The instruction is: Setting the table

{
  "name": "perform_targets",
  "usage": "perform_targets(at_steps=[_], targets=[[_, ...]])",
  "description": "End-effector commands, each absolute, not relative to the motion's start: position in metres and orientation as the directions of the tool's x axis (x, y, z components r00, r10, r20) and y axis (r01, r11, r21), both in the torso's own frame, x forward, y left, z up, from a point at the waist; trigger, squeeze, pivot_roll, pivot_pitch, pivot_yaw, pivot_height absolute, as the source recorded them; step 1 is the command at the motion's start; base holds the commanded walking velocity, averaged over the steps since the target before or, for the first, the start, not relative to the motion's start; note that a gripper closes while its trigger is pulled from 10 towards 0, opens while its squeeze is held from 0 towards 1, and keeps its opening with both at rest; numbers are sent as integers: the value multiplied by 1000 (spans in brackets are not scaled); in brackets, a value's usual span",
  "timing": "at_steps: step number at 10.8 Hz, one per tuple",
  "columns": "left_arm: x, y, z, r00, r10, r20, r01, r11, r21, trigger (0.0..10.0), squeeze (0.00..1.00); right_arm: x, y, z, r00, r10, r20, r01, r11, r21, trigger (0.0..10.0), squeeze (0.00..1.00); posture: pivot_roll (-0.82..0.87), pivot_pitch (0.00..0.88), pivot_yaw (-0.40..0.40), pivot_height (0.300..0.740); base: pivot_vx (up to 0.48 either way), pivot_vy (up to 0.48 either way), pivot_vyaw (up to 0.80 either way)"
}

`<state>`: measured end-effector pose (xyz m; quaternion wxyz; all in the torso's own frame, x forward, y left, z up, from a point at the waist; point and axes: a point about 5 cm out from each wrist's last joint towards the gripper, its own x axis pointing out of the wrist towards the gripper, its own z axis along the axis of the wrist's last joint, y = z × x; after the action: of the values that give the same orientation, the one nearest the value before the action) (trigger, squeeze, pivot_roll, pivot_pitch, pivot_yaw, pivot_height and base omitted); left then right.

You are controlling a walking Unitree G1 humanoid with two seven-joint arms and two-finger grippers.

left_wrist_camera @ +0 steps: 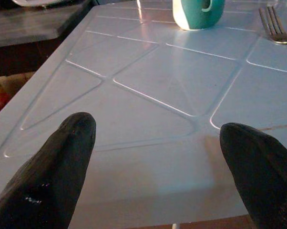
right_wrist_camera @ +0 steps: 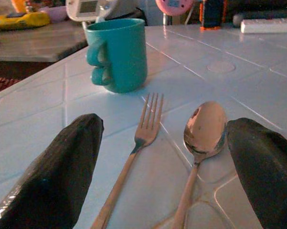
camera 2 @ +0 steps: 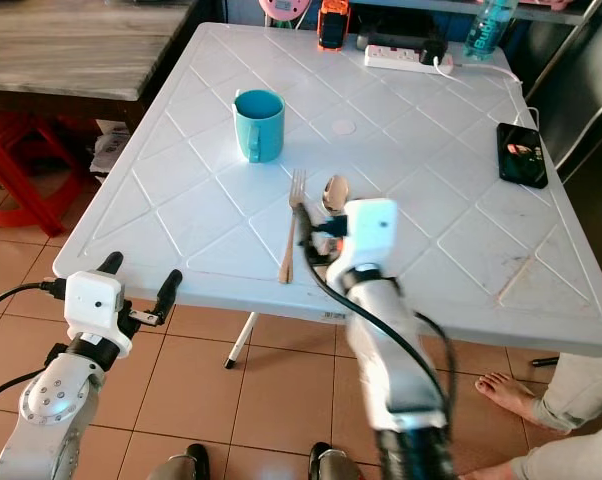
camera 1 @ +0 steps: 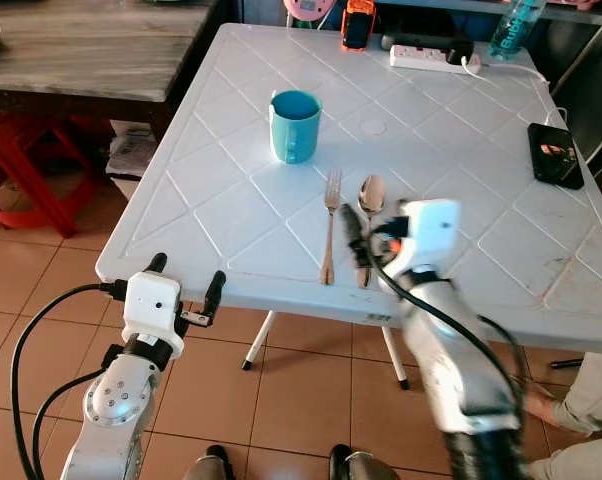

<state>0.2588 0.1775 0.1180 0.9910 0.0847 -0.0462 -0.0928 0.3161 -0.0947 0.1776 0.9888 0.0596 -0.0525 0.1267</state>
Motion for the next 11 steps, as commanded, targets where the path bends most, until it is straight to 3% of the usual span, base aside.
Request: perform_targets(at_steps=[1,6,8,11], targets=[[258,175,115,976,-209,69,195,965,174,10000,0,319,-92,176,968,236,90,-246,961,127,10000,0,-26,234,-7,740,0,0,0],[257,166,114,967,-247,64,235,960,151,10000,0,334,-56,172,965,260,-9,-254,948,194,10000,0,-33,252,-5,740,0,0,0],[256,153,122,939,-330,95,321,942,95,10000,0,337,-44,171,962,270,-30,-260,947,191,10000,0,-32,258,-10,740,0,0,0],[250,140,131,896,-422,136,424,906,18,10000,0,342,-45,163,968,237,-79,-220,959,180,10000,0,-30,259,-11,740,0,0,0]])
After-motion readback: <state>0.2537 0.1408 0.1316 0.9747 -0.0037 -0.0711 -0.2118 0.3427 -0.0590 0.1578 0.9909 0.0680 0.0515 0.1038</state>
